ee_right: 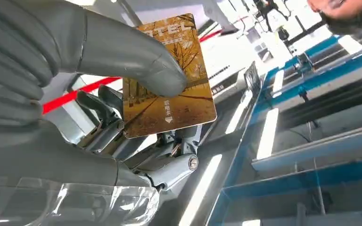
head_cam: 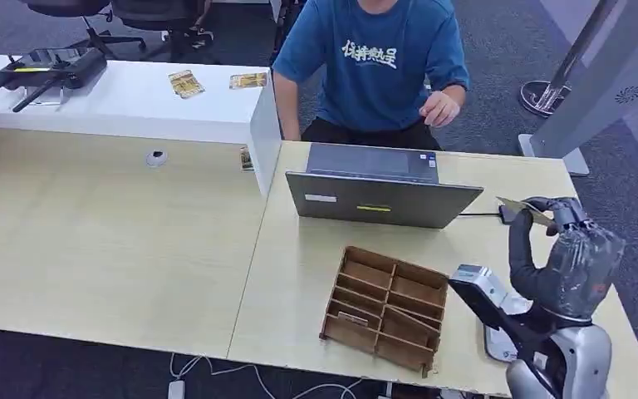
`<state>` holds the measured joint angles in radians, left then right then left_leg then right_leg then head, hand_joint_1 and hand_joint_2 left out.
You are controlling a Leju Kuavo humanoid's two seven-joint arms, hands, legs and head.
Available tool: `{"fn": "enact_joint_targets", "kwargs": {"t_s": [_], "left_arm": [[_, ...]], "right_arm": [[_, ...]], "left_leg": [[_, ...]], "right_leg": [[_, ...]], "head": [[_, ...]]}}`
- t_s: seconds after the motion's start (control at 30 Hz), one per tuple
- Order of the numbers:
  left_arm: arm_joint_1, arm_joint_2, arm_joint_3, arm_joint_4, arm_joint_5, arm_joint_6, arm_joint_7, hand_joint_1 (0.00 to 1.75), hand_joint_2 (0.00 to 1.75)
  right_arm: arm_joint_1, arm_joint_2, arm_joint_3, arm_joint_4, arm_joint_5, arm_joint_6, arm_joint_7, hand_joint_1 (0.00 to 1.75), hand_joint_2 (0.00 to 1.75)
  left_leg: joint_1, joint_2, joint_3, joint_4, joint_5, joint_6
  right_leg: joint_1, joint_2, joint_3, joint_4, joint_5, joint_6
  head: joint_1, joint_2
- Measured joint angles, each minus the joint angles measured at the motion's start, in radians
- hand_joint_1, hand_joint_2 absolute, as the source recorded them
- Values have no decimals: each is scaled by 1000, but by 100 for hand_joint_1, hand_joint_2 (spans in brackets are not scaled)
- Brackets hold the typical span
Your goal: Pass the card to the sensor for recognition and then transmit it.
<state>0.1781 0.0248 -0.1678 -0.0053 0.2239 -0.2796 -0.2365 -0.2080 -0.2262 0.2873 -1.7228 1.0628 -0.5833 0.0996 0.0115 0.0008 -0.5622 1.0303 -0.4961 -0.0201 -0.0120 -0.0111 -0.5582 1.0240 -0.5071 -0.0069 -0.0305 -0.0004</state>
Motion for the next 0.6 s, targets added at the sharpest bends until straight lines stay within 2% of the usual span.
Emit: {"fn": "enact_joint_targets", "kwargs": {"t_s": [0.17, 0.33, 0.47, 0.6], "left_arm": [[-7, 16, -13, 0, -16, -12, 0, 0, 0], [-6, 25, -18, 0, -25, -12, 0, 0, 0], [-10, 35, -29, 0, -40, -23, 0, 0, 0], [-17, 53, -40, 0, -72, -32, 0, 0, 0]], "right_arm": [[-130, 11, 2, 76, 3, 49, 26, 175, 175], [-184, 22, 6, 123, 2, 61, 39, 175, 175], [-284, 40, 13, 198, 8, 99, 71, 175, 175], [-417, 65, 37, 327, 67, 140, 133, 175, 175]], "left_leg": [[0, 2, 0, 0, 1, 0], [0, 1, -2, 0, 1, 0], [0, 1, -2, 0, 2, -1], [0, 1, -2, 0, 3, -2]], "right_leg": [[0, 2, -3, 1, 1, -1], [0, 1, -3, 1, 2, -1], [0, 1, -3, 1, 2, 0], [0, 2, -4, 2, 3, -1]], "head": [[0, 0], [0, 0], [0, 0], [0, 0]]}}
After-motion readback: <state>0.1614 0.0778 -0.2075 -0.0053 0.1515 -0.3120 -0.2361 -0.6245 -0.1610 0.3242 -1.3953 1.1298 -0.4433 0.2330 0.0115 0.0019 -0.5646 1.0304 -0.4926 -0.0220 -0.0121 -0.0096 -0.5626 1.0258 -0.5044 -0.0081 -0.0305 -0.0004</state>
